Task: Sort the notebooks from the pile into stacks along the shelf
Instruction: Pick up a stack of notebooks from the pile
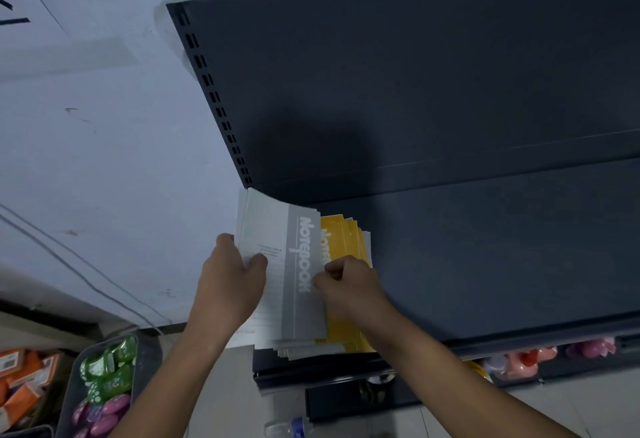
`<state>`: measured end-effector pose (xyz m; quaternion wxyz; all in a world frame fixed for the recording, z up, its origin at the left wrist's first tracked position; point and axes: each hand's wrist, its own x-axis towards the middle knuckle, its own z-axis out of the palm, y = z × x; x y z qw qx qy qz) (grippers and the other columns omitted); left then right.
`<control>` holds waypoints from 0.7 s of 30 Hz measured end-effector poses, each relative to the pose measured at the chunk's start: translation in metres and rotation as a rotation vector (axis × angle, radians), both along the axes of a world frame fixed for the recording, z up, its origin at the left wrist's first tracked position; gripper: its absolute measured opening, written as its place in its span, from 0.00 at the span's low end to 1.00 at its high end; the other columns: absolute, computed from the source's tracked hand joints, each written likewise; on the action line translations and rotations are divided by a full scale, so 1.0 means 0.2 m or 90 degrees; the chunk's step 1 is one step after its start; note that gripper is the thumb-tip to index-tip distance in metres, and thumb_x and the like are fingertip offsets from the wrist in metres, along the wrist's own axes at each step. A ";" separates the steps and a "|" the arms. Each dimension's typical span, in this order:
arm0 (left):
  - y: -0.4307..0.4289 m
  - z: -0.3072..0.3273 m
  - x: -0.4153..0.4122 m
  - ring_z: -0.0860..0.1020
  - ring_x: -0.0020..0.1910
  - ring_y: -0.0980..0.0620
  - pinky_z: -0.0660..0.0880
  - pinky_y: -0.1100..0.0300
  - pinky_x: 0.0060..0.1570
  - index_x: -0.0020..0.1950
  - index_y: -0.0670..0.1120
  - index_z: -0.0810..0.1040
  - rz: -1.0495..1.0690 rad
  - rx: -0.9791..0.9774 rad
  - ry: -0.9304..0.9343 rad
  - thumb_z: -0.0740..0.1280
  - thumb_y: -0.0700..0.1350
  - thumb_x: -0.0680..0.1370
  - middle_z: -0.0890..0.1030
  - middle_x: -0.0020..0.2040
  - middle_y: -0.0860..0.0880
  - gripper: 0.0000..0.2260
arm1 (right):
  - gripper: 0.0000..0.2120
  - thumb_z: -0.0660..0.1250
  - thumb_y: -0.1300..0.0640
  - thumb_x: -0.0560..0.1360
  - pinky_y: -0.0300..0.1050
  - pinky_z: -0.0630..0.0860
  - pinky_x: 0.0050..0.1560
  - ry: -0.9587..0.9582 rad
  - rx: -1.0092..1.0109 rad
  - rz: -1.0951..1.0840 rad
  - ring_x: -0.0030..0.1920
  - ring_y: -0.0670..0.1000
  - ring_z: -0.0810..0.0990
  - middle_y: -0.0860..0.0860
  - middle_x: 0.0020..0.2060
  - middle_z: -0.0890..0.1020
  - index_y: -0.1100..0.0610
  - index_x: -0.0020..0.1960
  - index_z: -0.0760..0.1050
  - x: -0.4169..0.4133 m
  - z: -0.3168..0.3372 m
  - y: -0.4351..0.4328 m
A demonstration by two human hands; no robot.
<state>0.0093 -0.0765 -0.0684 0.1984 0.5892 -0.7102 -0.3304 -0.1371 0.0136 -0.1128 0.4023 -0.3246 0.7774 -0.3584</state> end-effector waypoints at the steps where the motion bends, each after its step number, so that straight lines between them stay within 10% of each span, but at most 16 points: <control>1: 0.01 0.02 -0.01 0.77 0.39 0.53 0.72 0.58 0.32 0.55 0.44 0.68 -0.012 0.014 0.026 0.64 0.44 0.81 0.77 0.45 0.49 0.06 | 0.15 0.65 0.49 0.78 0.53 0.71 0.69 -0.022 0.004 -0.013 0.66 0.54 0.71 0.50 0.59 0.76 0.55 0.60 0.74 0.00 0.00 0.00; 8: 0.03 0.07 -0.05 0.77 0.47 0.57 0.71 0.61 0.38 0.61 0.48 0.69 -0.059 0.082 0.211 0.66 0.44 0.82 0.77 0.52 0.53 0.10 | 0.12 0.67 0.54 0.78 0.47 0.80 0.54 -0.197 -0.123 -0.144 0.53 0.47 0.81 0.46 0.54 0.82 0.51 0.61 0.74 -0.02 0.13 0.06; 16: 0.14 0.03 -0.32 0.72 0.42 0.55 0.66 0.63 0.34 0.61 0.45 0.65 -0.234 0.000 0.010 0.62 0.50 0.82 0.74 0.53 0.49 0.13 | 0.07 0.67 0.54 0.78 0.48 0.80 0.46 -0.033 -0.108 -0.236 0.43 0.49 0.79 0.51 0.44 0.79 0.57 0.50 0.71 -0.18 0.20 0.27; 21: 0.30 0.05 -0.52 0.74 0.60 0.43 0.66 0.57 0.50 0.71 0.40 0.65 -0.295 -0.085 -0.037 0.64 0.49 0.81 0.73 0.65 0.42 0.22 | 0.11 0.67 0.51 0.78 0.46 0.73 0.37 0.133 -0.034 -0.238 0.40 0.49 0.76 0.50 0.43 0.77 0.58 0.49 0.70 -0.32 0.27 0.50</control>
